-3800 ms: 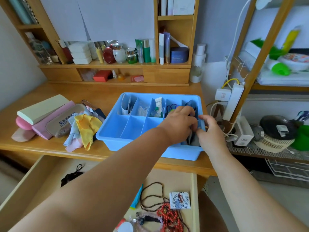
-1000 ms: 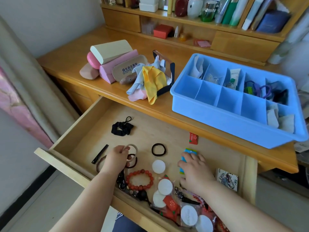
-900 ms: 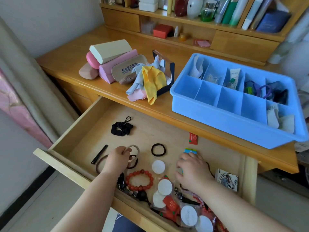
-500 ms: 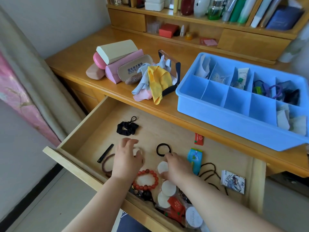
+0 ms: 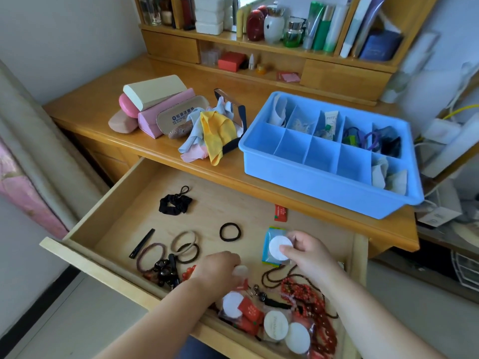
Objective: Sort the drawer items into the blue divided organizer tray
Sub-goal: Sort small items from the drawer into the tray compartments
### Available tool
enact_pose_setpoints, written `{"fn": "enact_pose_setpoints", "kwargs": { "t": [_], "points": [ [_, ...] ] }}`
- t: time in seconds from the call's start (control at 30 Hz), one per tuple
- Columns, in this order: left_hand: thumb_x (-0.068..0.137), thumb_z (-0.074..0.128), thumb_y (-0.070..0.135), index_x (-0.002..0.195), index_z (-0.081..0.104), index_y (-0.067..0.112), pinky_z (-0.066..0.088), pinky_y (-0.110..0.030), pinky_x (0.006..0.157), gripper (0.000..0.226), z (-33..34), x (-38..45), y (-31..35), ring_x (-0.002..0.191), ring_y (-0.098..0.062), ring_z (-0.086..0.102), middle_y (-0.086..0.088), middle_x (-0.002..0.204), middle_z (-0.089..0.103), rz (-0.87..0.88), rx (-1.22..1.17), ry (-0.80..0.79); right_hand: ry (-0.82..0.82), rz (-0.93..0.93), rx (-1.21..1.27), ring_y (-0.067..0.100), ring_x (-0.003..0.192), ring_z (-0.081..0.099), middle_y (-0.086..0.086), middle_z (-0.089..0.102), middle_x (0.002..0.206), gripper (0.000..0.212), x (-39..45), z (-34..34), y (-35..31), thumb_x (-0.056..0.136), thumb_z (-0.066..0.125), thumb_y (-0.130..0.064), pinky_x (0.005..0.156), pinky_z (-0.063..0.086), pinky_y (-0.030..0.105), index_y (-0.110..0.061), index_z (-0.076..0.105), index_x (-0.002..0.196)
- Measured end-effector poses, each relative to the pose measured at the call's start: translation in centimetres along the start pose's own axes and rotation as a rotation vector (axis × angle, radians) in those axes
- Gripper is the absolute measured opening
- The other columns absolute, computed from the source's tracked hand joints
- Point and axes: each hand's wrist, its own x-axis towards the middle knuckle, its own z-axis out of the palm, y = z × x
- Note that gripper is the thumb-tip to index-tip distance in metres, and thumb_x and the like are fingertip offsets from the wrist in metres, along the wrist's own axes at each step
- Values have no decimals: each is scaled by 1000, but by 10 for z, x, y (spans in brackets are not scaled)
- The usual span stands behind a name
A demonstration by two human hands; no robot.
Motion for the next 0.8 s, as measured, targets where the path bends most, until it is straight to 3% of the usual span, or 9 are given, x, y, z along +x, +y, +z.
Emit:
{"fn": "enact_pose_setpoints", "kwargs": {
  "t": [0.1, 0.2, 0.27, 0.33, 0.43, 0.5, 0.57, 0.63, 0.8],
  "points": [
    [93, 52, 36, 114, 56, 18, 50, -25, 64, 28, -8, -6, -2, 66, -5, 59, 2, 88, 64, -120, -477, 103, -21, 64, 179, 5, 54, 50, -5, 64, 69, 12, -11, -5, 0, 89, 60, -10, 53, 39, 18, -19, 68, 93],
    [98, 45, 29, 117, 54, 19, 58, -38, 71, 23, -16, -14, 9, 70, -18, 68, -8, 86, 67, -195, -1216, 0, -147, 104, 442, 13, 78, 61, 5, 70, 91, 16, -21, -2, -5, 88, 62, -12, 71, 46, 26, -15, 69, 102],
    [99, 44, 31, 112, 55, 24, 56, -31, 57, 18, -17, -19, 24, 65, -19, 67, -11, 86, 65, -131, -1332, -39, -267, 151, 596, 21, 91, 63, 10, 70, 102, 27, -27, 5, -8, 82, 63, -15, 77, 48, 33, -9, 66, 109],
    [98, 41, 43, 100, 57, 33, 52, -26, 51, 19, -17, -22, 35, 59, -14, 64, -5, 76, 61, -38, -1185, -48, -313, 156, 608, 24, 91, 63, 15, 68, 102, 28, -32, 15, -8, 86, 60, -11, 73, 51, 33, -5, 63, 113],
    [95, 32, 56, 89, 52, 31, 49, -25, 53, 32, -23, -18, 36, 55, -14, 60, -1, 69, 55, -37, -880, 2, -163, 170, 636, 27, 84, 65, 17, 69, 100, 20, -33, 16, -5, 91, 55, -5, 66, 52, 30, -2, 63, 109],
    [96, 39, 50, 99, 53, 22, 48, -27, 62, 32, -26, -16, 24, 70, -21, 62, -3, 83, 60, -122, -553, 5, -60, 197, 688, 26, 75, 65, 14, 70, 90, 14, -32, 7, 1, 92, 54, -3, 64, 51, 31, -6, 65, 100],
    [91, 53, 44, 111, 53, 18, 47, -29, 74, 33, -19, -19, 14, 89, -21, 59, -3, 106, 61, -138, -109, -123, -37, 200, 659, 21, 68, 63, 12, 69, 87, 11, -32, -2, 7, 92, 54, -3, 60, 51, 27, -9, 64, 93],
    [85, 61, 42, 117, 52, 18, 48, -33, 84, 41, -8, -25, 15, 104, -22, 56, -4, 118, 56, -99, 165, -246, -59, 189, 571, 23, 74, 63, 13, 68, 95, 12, -35, -8, 15, 92, 56, -4, 56, 50, 23, -11, 64, 95],
    [75, 72, 44, 125, 44, 15, 47, -34, 81, 64, 10, -23, 30, 111, -25, 56, -4, 124, 56, -91, 281, -284, -54, 216, 573, 26, 93, 62, 11, 61, 112, 39, -44, -12, 25, 89, 59, 0, 56, 51, 25, -28, 56, 116]
  ]
}}
